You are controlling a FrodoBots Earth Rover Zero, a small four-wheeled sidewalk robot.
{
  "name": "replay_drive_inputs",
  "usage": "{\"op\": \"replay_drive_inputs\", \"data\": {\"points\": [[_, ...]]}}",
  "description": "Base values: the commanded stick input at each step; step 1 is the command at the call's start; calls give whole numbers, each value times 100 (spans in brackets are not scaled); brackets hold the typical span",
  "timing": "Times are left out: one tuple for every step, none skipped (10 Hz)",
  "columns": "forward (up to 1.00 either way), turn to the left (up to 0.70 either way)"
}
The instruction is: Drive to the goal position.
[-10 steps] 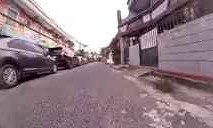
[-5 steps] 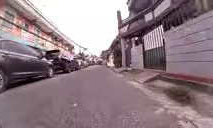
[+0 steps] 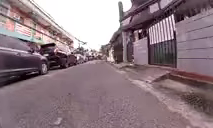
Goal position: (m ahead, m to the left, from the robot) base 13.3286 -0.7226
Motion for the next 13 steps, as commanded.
{"op": "replay_drive_inputs", "data": {"points": [[100,0],[100,0],[100,0],[100,0],[100,0],[100,0],[100,0],[100,22],[100,40],[100,40],[100,7],[100,0],[100,0]]}}
